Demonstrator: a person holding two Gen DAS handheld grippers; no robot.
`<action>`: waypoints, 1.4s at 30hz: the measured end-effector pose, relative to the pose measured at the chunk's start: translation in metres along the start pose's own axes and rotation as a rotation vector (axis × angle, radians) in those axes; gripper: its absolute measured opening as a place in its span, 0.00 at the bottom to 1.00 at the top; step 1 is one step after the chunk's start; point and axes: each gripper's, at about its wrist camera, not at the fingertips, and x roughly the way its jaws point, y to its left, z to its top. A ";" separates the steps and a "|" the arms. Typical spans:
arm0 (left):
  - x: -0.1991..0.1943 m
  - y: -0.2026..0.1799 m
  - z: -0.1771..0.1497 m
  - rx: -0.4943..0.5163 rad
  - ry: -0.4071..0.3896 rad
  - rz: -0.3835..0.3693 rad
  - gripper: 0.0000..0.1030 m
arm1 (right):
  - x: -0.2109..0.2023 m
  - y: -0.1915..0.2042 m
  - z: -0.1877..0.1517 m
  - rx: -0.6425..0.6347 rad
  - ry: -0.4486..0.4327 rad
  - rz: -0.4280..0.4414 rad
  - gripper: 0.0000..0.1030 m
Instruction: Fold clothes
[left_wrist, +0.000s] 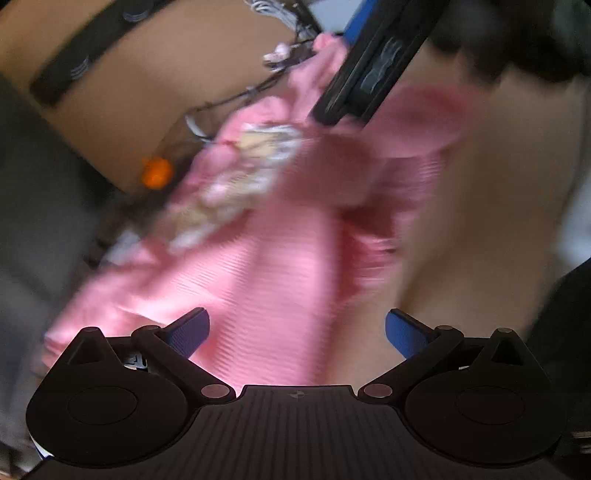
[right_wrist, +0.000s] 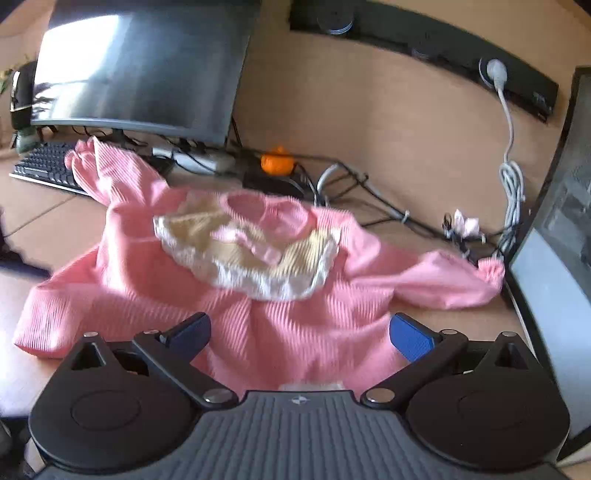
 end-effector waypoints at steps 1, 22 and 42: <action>0.005 0.001 0.003 0.022 0.004 0.049 1.00 | -0.004 0.000 -0.001 -0.022 -0.003 0.016 1.00; -0.004 0.075 -0.060 -0.236 0.130 0.274 1.00 | -0.017 -0.057 -0.087 -0.018 0.141 -0.506 1.00; -0.085 0.132 -0.109 -0.472 0.019 -0.211 1.00 | -0.149 -0.124 -0.099 0.363 0.117 -0.172 1.00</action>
